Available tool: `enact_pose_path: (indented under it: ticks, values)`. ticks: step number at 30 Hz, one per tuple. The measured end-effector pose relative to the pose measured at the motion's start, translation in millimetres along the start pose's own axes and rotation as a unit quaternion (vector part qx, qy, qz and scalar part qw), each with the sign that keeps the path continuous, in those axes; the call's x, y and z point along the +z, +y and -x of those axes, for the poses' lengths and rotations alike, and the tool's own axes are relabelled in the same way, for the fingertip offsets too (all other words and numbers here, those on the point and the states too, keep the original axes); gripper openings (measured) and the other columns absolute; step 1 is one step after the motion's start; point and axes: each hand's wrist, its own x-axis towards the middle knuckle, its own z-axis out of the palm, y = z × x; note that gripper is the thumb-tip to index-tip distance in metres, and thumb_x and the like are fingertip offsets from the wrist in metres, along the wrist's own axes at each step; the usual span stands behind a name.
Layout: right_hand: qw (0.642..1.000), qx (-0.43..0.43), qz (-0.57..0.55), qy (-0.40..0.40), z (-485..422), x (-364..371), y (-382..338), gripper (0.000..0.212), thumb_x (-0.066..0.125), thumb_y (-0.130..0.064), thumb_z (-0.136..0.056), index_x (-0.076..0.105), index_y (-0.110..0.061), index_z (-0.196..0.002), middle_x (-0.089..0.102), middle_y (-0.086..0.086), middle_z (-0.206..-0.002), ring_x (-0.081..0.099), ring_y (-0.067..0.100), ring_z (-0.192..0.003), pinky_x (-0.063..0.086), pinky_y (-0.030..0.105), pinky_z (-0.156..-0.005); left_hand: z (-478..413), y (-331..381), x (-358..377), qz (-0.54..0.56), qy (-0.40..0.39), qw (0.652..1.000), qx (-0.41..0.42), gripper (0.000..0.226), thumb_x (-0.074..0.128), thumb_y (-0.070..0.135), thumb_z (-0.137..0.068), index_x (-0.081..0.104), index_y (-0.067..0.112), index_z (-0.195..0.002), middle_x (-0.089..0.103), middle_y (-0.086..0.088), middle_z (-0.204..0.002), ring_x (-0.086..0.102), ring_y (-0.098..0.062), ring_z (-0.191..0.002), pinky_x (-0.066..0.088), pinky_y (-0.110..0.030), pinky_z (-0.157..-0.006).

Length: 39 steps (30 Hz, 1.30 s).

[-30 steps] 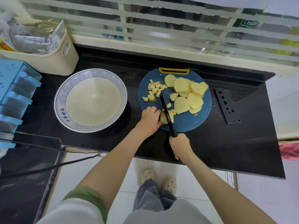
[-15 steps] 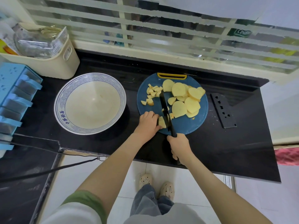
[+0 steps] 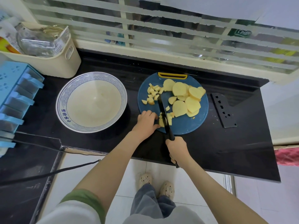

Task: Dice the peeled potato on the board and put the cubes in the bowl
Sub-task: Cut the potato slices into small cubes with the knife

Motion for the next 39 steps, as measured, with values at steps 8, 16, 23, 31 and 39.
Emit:
enact_pose_path:
  ticks: [8, 16, 23, 31, 39]
  values:
    - [0.994, -0.02, 0.101, 0.037, -18, 8, 6, 0.02, 0.047, -0.016, -0.097, 0.044, -0.012, -0.077, 0.05, 0.005, -0.073, 0.049, 0.018, -0.062, 0.045, 0.031, -0.059, -4, -5, 1, -0.063, 0.009, 0.997, 0.045, 0.028, 0.055, 0.04, -0.092, 0.06, 0.017, -0.108, 0.048, -0.002, -0.109, 0.04, -0.021, -0.107, 0.025, -0.035, -0.088]
    - [0.999, 0.019, 0.035, 0.01, -26, 0, -3, 0.015, 0.05, -0.016, -0.092, 0.045, -0.009, -0.079, 0.043, 0.007, -0.067, 0.037, 0.019, -0.046, 0.032, 0.025, -0.042, -7, -3, 5, -0.11, 0.033, 0.992, 0.042, 0.028, 0.043, 0.042, -0.098, 0.055, 0.019, -0.107, 0.052, 0.001, -0.108, 0.044, -0.02, -0.105, 0.026, -0.035, -0.086]
    - [0.999, -0.005, -0.035, -0.036, -8, -27, -12, 0.02, 0.051, -0.008, -0.091, 0.036, -0.013, -0.079, 0.03, 0.004, -0.051, 0.023, 0.015, -0.033, 0.022, 0.021, -0.038, -18, -1, -7, -0.1, 0.069, 0.991, -0.052, 0.03, 0.044, 0.04, -0.098, 0.055, 0.016, -0.111, 0.054, -0.002, -0.112, 0.048, -0.022, -0.108, 0.031, -0.036, -0.088]
    - [0.996, -0.035, -0.052, -0.057, 3, -46, -18, 0.028, 0.05, -0.006, -0.089, 0.031, -0.017, -0.072, 0.026, 0.002, -0.046, 0.019, 0.016, -0.035, 0.017, 0.022, -0.041, -25, 13, -20, 0.037, 0.077, 0.991, -0.099, 0.031, 0.044, 0.034, -0.097, 0.052, 0.014, -0.12, 0.055, -0.005, -0.116, 0.05, -0.024, -0.11, 0.034, -0.041, -0.092]
    - [0.992, -0.07, -0.018, -0.104, 18, -69, -10, 0.035, 0.05, -0.006, -0.091, 0.03, -0.014, -0.063, 0.024, 0.003, -0.045, 0.017, 0.015, -0.038, 0.011, 0.035, -0.049, -44, 5, -60, 0.441, 0.064, 0.866, -0.226, 0.028, 0.039, 0.033, -0.101, 0.058, 0.015, -0.11, 0.054, -0.001, -0.105, 0.05, -0.016, -0.094, 0.038, -0.029, -0.082]
